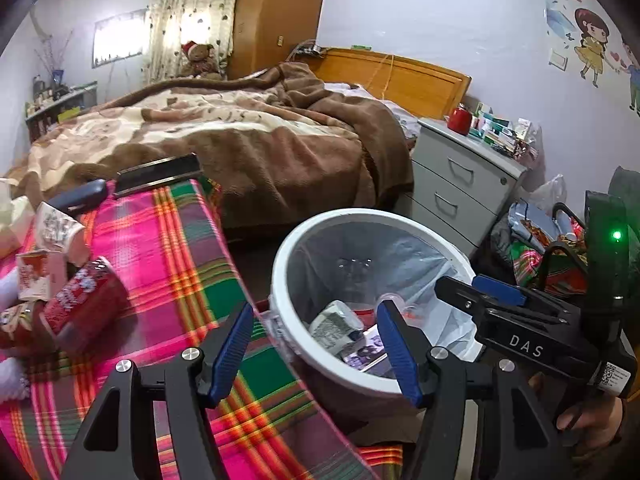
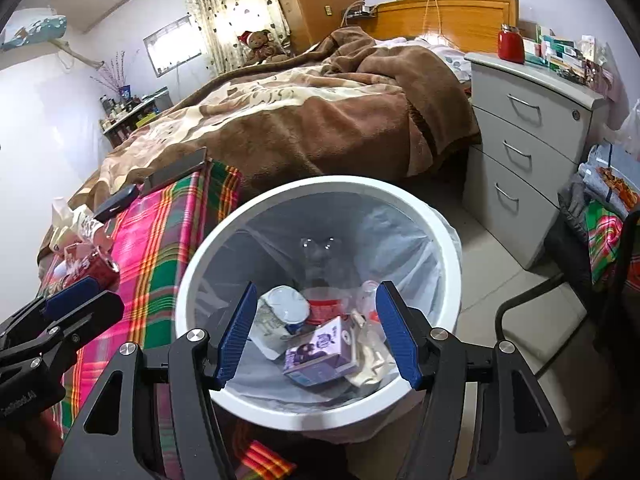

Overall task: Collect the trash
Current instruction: 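Carry the paper cup and clear cup over the white bin and release both, then move both tools back over the table toward the red cans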

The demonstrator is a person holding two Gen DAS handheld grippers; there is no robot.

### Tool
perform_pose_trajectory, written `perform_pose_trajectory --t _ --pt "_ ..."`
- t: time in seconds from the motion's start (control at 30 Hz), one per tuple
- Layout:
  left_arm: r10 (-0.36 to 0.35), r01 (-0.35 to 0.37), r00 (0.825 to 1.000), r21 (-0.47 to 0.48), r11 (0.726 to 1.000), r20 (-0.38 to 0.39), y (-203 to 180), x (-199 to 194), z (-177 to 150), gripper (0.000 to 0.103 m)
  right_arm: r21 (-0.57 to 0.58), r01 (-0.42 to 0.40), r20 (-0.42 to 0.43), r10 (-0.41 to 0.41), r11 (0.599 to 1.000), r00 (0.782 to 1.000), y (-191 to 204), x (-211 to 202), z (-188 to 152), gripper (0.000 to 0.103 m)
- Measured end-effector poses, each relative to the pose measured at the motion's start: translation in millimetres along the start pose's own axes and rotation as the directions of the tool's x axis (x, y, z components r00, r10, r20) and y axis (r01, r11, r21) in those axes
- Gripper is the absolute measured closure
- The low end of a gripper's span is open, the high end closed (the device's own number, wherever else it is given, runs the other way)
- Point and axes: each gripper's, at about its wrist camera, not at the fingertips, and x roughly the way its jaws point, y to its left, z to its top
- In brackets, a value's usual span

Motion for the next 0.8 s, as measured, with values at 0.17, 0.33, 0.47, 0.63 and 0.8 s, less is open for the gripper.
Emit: perform_pose_trajectory --t 0.17,0.33,0.47,0.63,0.8 --pt "0.012 -0.011 1.000 -0.019 1.000 0.020 10.7 -16.6 -3.1 0.039 -0.017 -0.015 0.014 0.015 1.000 1.000 13.0 -5.4 -2.0 0.040" --pt "0.027 -0.026 0.999 -0.040 0.999 0.044 24.3 -33.7 -8.0 0.039 -0.035 -0.037 0.024 0.038 0.999 0.999 28.9 -8.9 -3.1 0.040" --pt "0.059 -0.056 0.996 -0.051 0.997 0.063 36.6 -46.5 -12.6 0.039 -0.054 -0.057 0.020 0.058 0.997 0.998 43.8 -6.7 -5.9 0.040" --pt "0.096 -0.090 0.993 -0.081 0.993 0.074 58.7 -59.9 -17.1 0.039 -0.075 -0.079 0.014 0.081 0.994 0.997 63.8 -3.6 -8.4 0.040" --pt "0.126 -0.117 0.989 -0.114 0.987 0.078 79.6 -70.2 -22.6 0.039 -0.096 -0.101 0.006 0.102 0.990 0.995 81.6 -1.8 -10.8 0.040"
